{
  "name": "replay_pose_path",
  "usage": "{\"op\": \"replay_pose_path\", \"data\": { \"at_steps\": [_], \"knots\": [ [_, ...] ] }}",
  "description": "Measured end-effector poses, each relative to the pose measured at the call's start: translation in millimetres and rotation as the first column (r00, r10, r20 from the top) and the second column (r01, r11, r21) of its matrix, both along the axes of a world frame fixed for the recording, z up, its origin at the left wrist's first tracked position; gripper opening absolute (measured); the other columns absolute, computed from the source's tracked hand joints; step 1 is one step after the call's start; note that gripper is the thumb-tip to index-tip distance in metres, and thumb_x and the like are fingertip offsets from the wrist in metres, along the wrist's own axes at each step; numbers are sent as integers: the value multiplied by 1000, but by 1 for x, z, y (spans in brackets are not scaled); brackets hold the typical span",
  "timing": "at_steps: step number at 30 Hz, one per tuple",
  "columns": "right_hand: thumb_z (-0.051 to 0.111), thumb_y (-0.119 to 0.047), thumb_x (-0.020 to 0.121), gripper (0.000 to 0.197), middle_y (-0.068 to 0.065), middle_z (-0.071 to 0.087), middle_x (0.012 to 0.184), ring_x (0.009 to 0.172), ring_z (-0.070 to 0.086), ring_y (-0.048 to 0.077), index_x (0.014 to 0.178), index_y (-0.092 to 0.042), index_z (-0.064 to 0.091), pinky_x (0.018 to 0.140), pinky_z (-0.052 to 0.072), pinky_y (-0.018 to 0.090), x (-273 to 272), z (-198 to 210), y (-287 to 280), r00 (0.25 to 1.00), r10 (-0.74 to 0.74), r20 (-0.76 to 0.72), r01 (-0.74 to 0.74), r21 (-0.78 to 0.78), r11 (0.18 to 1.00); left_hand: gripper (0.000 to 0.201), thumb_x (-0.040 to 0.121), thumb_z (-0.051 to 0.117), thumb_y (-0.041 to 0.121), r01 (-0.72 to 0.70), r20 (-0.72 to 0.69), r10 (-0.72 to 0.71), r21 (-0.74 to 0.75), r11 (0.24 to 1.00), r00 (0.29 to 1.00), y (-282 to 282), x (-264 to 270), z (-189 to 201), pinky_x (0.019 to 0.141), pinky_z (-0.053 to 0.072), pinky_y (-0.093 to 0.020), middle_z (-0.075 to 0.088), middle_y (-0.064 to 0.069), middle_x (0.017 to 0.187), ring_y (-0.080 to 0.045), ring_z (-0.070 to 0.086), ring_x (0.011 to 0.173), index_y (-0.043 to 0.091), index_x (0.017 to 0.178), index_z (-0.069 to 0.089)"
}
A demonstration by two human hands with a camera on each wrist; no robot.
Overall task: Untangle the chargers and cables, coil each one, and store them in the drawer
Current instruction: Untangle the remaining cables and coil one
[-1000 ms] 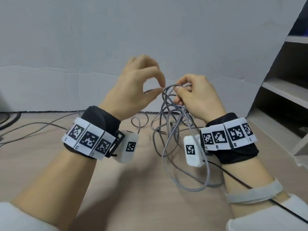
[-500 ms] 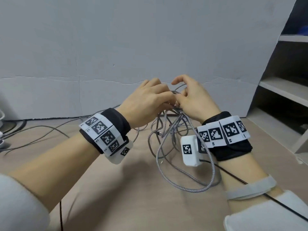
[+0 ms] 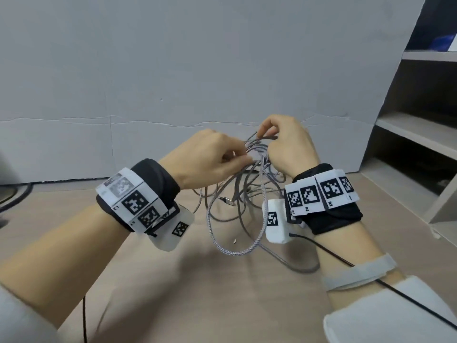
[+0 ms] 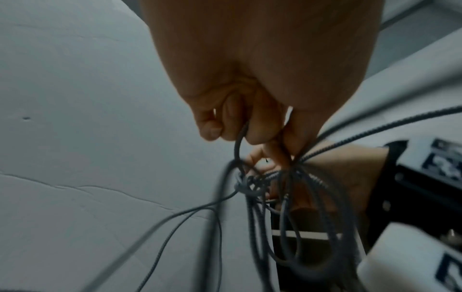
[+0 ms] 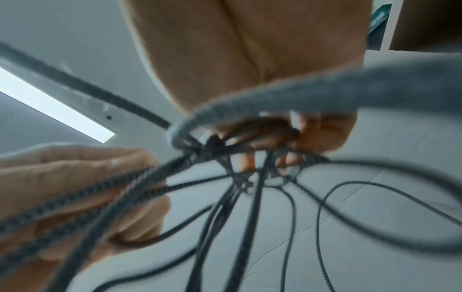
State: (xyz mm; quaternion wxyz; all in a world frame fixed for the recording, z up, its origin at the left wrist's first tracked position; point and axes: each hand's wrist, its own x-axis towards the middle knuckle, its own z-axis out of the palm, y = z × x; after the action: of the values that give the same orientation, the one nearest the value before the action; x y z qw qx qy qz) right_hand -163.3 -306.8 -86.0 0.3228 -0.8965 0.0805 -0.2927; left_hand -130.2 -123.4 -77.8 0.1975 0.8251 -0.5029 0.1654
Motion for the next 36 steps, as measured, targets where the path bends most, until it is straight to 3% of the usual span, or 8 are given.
{"op": "replay_pose_path", "data": {
  "at_steps": [4, 8, 11, 16, 21, 30, 33, 36],
  "knots": [
    [39, 7, 78, 44, 4, 64, 110, 107, 55, 24, 74, -30, 62, 86, 49, 35, 2, -2, -7, 994, -104, 11, 104, 16, 994, 23, 98, 63, 29, -61, -123, 59, -10, 998, 991, 17, 1, 16, 50, 34, -10, 56, 26, 51, 2, 50, 49, 16, 88, 78],
    [47, 2, 80, 43, -3, 61, 116, 113, 55, 16, 96, -33, 65, 94, 44, 29, -6, 12, 4, 989, 121, 87, -122, 2, 993, 23, 98, 64, 30, -125, -167, 118, -32, 992, 979, 22, 7, 19, 50, 34, -13, 53, 20, 48, -4, 45, 49, 19, 82, 76],
    [59, -10, 87, 20, -7, 70, 103, 96, 63, 3, 97, -23, 70, 82, 47, 15, -19, 25, 24, 925, 350, 150, -361, 53, 931, 24, 98, 64, 27, -72, -156, 72, 4, 997, 985, 15, 7, 17, 51, 32, -15, 50, 12, 49, -5, 43, 51, 17, 77, 69],
    [69, -36, 94, 21, 4, 77, 82, 66, 69, 17, 101, -16, 69, 72, 55, 33, -24, 16, 25, 823, 544, -160, -522, 162, 837, 19, 96, 59, 9, -50, -150, 48, -6, 999, 988, 17, 11, 17, 51, 31, -14, 47, 7, 54, -4, 43, 52, 4, 81, 69],
    [64, -38, 97, 24, -1, 74, 71, 66, 63, 19, 86, -19, 72, 63, 47, 21, -17, 7, 9, 822, 470, -321, -508, -41, 861, 27, 100, 59, 32, -152, -228, 143, -24, 988, 963, 37, 20, 20, 50, 33, -16, 43, 12, 47, -7, 39, 49, 21, 80, 75],
    [61, -30, 85, 19, 4, 65, 68, 71, 57, 21, 77, -14, 68, 61, 45, 26, -2, -6, 5, 961, 129, -244, -171, -160, 972, 32, 97, 63, 32, -230, -358, 139, -224, 947, 923, 60, 30, 26, 43, 26, -9, 27, 13, 41, -9, 29, 40, 10, 77, 75],
    [57, -31, 84, 28, 5, 63, 64, 66, 52, 25, 74, -5, 64, 59, 44, 28, -1, -9, 3, 982, 71, -177, -97, -143, 985, 36, 92, 71, 34, -153, -495, -66, -388, 909, 866, 55, 29, 19, 63, 36, -15, 47, 14, 49, -3, 44, 53, 16, 62, 63],
    [61, -34, 89, 40, 3, 50, 58, 54, 41, 18, 73, 3, 56, 50, 35, 28, -1, -9, -2, 971, 164, -174, -178, -69, 982, 26, 82, 78, 38, -51, -595, -453, -640, 767, 664, 56, 38, 9, 93, 45, -33, 61, 3, 72, -19, 61, 86, 23, 66, 64]
  ]
}}
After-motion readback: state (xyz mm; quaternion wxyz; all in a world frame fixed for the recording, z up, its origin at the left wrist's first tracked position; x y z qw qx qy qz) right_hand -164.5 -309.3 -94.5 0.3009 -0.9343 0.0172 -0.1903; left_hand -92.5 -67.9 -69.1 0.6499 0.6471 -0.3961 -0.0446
